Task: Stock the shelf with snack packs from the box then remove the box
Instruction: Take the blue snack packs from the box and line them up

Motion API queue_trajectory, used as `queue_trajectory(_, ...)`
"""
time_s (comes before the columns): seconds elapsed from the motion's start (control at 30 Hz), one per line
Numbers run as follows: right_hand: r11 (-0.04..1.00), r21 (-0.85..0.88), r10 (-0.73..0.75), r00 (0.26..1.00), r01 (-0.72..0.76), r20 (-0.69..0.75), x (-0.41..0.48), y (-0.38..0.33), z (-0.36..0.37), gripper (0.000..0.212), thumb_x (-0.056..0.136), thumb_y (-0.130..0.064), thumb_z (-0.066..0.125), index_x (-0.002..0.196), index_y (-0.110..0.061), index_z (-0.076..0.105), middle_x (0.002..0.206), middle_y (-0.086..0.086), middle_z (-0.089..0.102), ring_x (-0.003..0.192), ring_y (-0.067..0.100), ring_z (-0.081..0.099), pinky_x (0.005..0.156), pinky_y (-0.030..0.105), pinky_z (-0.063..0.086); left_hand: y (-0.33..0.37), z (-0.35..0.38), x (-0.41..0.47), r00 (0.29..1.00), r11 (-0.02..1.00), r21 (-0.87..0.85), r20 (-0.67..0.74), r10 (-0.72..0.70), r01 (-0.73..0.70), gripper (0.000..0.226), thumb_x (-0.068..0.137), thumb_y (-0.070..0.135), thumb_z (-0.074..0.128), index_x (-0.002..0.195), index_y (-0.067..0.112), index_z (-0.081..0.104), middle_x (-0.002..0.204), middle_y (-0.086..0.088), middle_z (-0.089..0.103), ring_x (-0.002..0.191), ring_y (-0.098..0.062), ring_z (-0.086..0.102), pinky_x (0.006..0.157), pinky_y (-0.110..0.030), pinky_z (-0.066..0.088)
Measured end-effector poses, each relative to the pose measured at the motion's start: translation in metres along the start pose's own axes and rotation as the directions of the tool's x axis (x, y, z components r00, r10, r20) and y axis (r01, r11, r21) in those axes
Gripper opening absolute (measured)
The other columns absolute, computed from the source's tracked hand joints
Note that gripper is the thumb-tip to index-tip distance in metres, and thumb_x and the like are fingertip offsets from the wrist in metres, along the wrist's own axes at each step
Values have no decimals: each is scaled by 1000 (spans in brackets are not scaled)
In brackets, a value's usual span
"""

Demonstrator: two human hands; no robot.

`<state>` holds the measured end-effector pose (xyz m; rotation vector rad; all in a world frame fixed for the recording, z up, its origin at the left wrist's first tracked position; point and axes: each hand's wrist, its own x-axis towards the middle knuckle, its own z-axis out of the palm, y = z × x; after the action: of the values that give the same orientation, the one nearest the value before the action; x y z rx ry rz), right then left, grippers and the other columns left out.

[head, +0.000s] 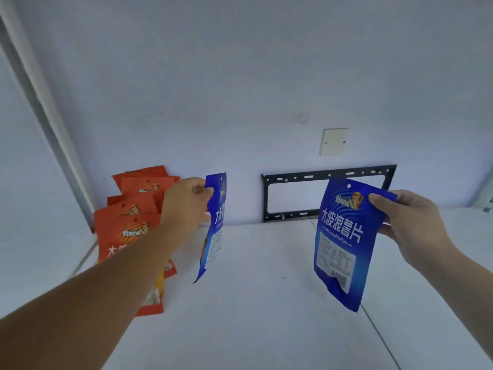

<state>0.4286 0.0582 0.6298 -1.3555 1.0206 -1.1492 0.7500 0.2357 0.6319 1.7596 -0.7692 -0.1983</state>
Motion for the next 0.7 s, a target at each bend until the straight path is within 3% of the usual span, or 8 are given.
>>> queue_trajectory(0.2,1000,10,8,997,-9,72,42,11,57,33,90,-33,71,111,-12,58,107,5,73,99,24,72,90,44,57,-38,4,49,983,994,28,-151,-101,107,8,94,17,64,98,24,64,92,0,73,71,-22,74,57,-37,63)
queue_trajectory(0.3,1000,20,14,996,-16,89,65,18,78,26,91,-32,71,107,-16,58,108,4,73,97,24,73,82,40,58,-49,18,75,970,989,31,-202,-133,143,9,95,17,63,101,22,67,84,5,70,67,-21,73,60,-39,63)
queue_trajectory(0.37,1000,29,8,993,-12,114,78,22,89,14,93,-28,69,97,-21,58,105,3,73,96,22,73,72,36,57,-52,30,91,964,988,-3,-218,-154,157,8,95,17,63,100,21,67,80,6,69,61,-22,72,61,-43,63)
queue_trajectory(0.47,1000,27,12,990,-16,138,92,32,105,12,94,-23,70,93,-24,57,106,2,73,101,22,71,69,34,58,-57,56,108,968,986,-70,-191,-165,155,15,95,16,64,109,17,67,86,4,69,58,-23,70,63,-49,63)
queue_trajectory(0.57,999,25,36,987,-41,160,95,44,118,12,95,-18,68,96,-24,58,111,4,71,102,21,71,64,30,59,-65,84,114,977,979,-117,-115,-181,167,20,95,13,64,114,12,64,97,-1,69,61,-22,67,63,-46,63)
queue_trajectory(0.7,997,13,78,981,-81,176,90,54,131,15,96,-18,66,108,-20,57,112,4,70,102,21,70,65,30,60,-74,108,119,991,992,-53,-55,-121,118,16,96,14,62,111,21,62,95,6,65,71,-16,68,52,-25,60)
